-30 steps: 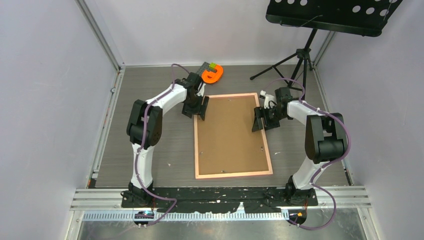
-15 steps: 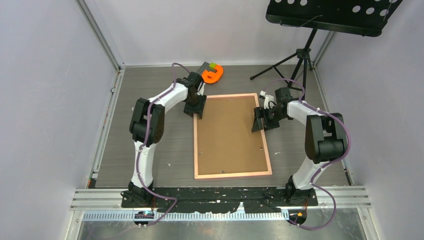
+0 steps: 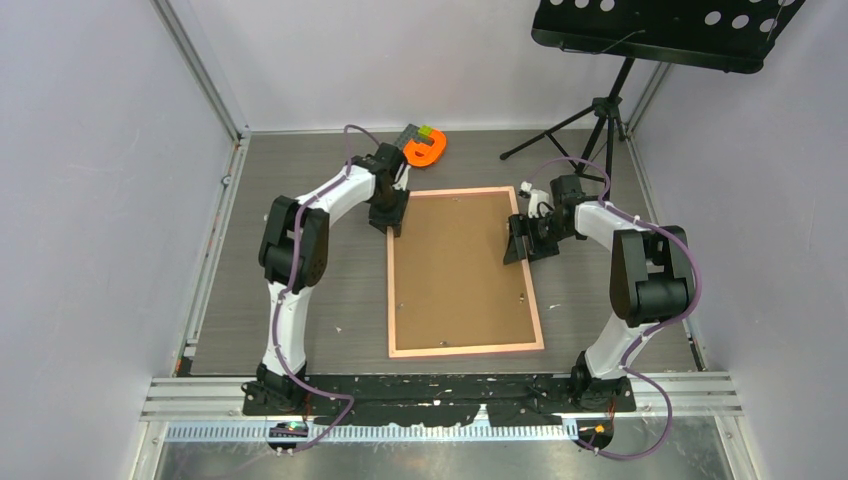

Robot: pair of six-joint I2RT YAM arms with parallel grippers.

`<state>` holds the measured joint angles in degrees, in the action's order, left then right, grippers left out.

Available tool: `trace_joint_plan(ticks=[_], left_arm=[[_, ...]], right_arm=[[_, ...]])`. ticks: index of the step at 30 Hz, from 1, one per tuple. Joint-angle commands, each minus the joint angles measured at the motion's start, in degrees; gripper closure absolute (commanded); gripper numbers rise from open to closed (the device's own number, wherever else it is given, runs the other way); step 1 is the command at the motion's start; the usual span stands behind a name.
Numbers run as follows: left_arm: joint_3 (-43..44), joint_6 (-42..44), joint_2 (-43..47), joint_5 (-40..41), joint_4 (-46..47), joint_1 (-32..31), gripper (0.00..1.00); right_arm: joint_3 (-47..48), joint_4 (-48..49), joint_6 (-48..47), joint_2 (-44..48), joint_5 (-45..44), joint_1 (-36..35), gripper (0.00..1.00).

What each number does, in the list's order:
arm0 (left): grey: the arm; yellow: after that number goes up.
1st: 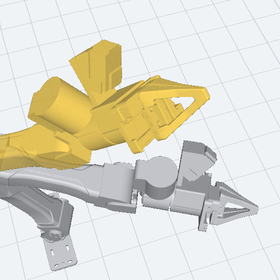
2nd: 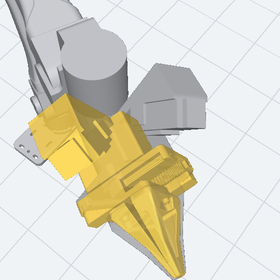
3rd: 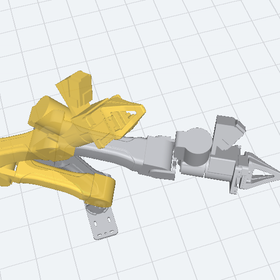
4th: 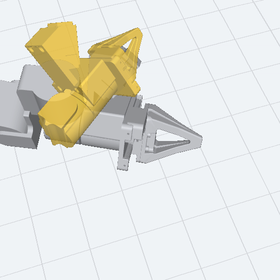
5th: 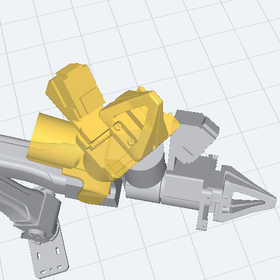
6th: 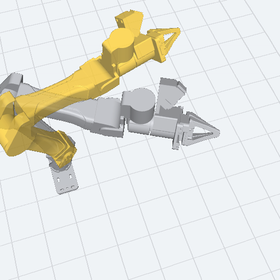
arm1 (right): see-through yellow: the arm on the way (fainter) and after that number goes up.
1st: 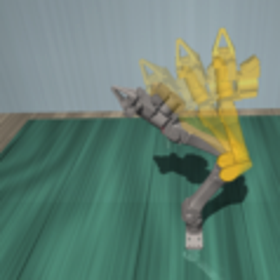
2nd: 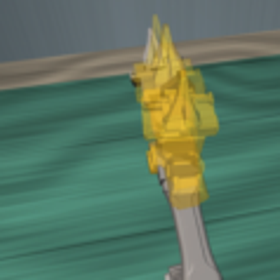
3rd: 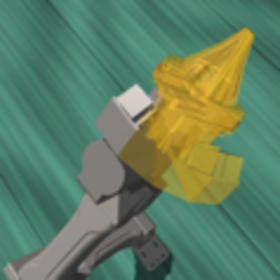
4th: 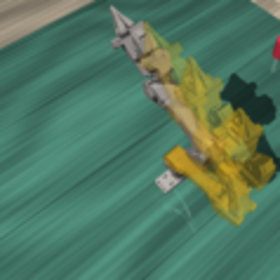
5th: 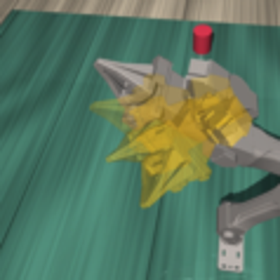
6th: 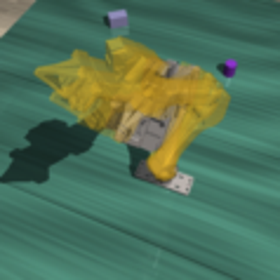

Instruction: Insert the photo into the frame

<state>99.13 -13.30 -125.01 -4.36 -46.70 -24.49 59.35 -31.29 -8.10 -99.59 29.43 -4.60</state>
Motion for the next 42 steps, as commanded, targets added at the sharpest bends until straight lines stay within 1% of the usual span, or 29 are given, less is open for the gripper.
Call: trace_joint_plan(ticks=[1,6,13,21,22,25,26,31,32,34,36,37,39,42], left_arm=[[-0.9,1.9,1.2,2.6,1.4,0.4,0.66],[0.4,1.9,0.5,2.1,0.7,0.4,0.71],[-0.1,2.5,0.8,1.8,1.0,0.4,0.76],[0.8,3.1,0.8,2.2,0.8,0.4,0.86],[0.9,3.2,0.8,2.3,0.8,0.4,0.88],[1.3,3.6,0.9,2.3,0.7,0.4,0.99],[1.5,3.7,0.8,2.3,0.6,0.4,1.0],[2.2,4.7,0.9,2.3,0.5,0.4,1.0],[2.1,4.8,1.2,2.3,0.6,0.4,0.95],[1.8,4.9,1.9,2.4,0.9,0.4,0.78],[1.2,5.0,2.9,2.7,1.1,0.4,0.56],[1.0,5.0,3.5,2.8,1.1,0.4,0.47],[0.3,5.2,4.8,2.9,0.9,0.4,0.36],[-2.4,5.8,8.0,2.9,1.3,0.4,0.27]], right_arm=[[-0.2,-0.2,0.0,-0.4,3.4,-0.1,0.24],[-0.3,-0.1,-0.2,-0.3,3.4,0.0,0.24],[-0.1,-0.1,-0.2,-0.9,3.9,0.3,0.25],[-0.1,-0.1,-0.3,-1.2,4.2,0.4,0.24],[-0.1,-0.2,-0.3,-1.2,4.1,0.4,0.25],[0.0,-0.2,-0.5,-1.3,4.0,0.5,0.25],[0.0,-0.1,-0.6,-1.3,3.9,0.5,0.25],[0.0,-0.2,-0.9,-1.6,3.7,0.6,0.25],[0.0,-0.2,-0.9,-1.7,3.7,0.7,0.25],[0.0,-0.2,-0.9,-1.6,3.6,0.7,0.25],[0.0,-0.2,-1.0,-1.6,3.6,0.8,0.24],[0.0,-0.2,-1.0,-1.7,3.6,0.8,0.25],[0.0,-0.2,-1.1,-1.6,3.6,0.9,0.25],[0.0,-0.1,-1.1,-1.6,3.6,0.9,0.25]])
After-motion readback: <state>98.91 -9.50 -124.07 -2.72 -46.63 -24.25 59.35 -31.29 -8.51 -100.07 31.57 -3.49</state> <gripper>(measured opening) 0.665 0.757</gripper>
